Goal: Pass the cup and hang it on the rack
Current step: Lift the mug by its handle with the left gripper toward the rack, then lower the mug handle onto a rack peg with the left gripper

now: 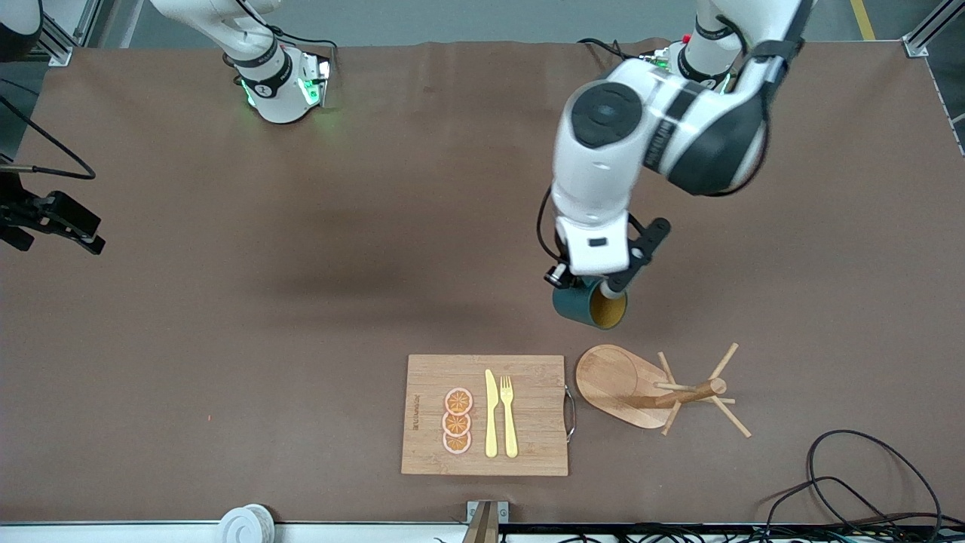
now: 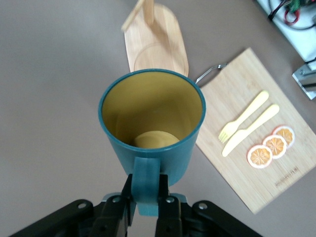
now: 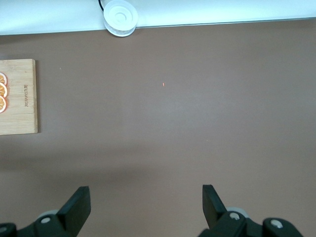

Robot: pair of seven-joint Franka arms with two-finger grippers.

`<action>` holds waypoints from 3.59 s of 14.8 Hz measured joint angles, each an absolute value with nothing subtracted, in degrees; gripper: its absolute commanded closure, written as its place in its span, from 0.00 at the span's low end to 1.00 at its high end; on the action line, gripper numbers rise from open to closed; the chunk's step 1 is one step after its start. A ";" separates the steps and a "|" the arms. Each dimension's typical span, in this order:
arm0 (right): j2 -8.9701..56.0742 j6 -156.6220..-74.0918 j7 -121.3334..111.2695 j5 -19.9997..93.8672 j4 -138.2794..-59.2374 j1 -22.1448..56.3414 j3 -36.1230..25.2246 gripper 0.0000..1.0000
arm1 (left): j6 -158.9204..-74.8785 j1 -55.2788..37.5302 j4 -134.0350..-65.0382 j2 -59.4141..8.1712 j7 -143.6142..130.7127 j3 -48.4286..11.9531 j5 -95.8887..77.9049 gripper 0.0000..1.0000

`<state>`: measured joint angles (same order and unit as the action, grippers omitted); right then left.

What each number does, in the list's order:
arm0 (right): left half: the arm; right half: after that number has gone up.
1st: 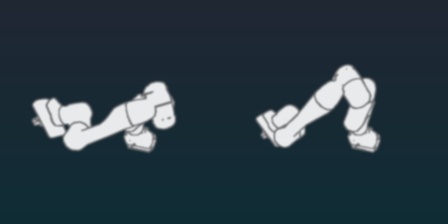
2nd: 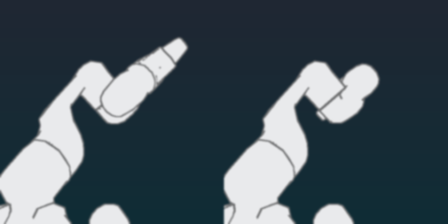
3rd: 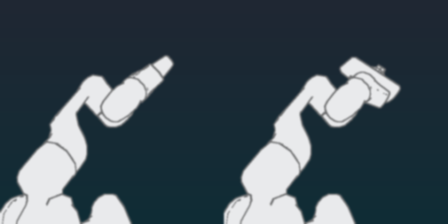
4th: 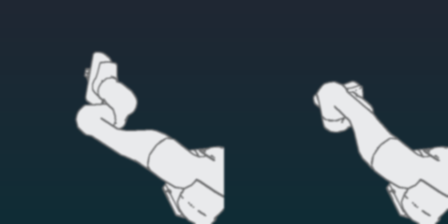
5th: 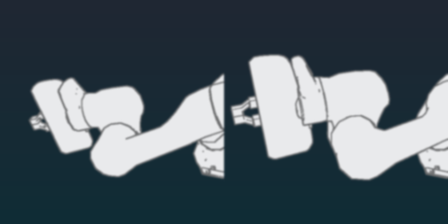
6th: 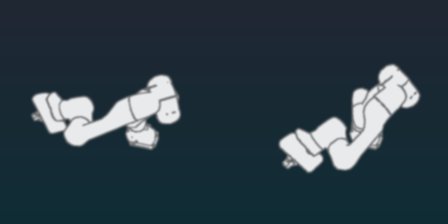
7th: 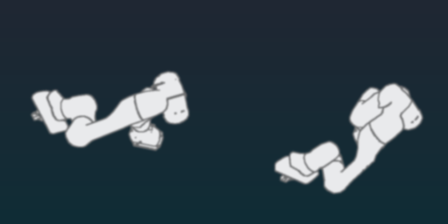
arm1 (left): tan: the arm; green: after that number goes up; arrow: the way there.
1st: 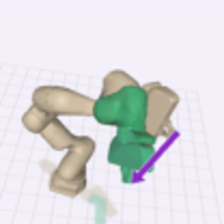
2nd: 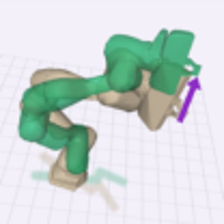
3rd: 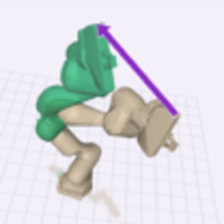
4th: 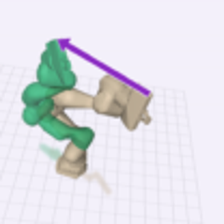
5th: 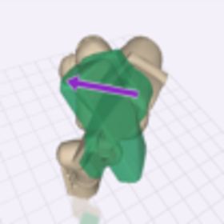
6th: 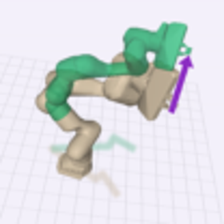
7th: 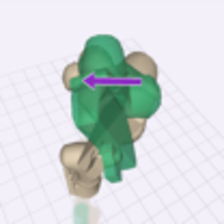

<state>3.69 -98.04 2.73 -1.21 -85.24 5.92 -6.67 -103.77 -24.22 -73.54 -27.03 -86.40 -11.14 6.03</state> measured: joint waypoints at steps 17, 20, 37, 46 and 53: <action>3.69 -98.04 2.73 -1.21 -85.21 5.92 -6.65 0.00 | -106.29 0.38 -73.96 -31.22 -71.45 -10.92 -51.86 0.98; 3.69 -98.04 2.73 -1.21 -85.20 5.92 -6.65 0.00 | -106.92 2.03 -74.00 -32.97 -70.59 -10.81 -53.84 1.00; 3.69 -98.05 2.73 -1.21 -84.58 5.91 -6.66 0.00 | -115.73 2.34 -73.69 -36.11 -68.92 -13.59 -58.42 1.00; 3.69 -98.05 2.73 -1.21 -84.58 5.91 -6.66 0.00 | -117.26 2.38 -73.71 -36.23 -68.75 -14.67 -58.42 1.00; 3.69 -98.05 2.73 -1.22 -84.58 5.91 -6.66 0.00 | -118.28 2.97 -73.95 -37.41 -68.52 -14.25 -58.42 0.99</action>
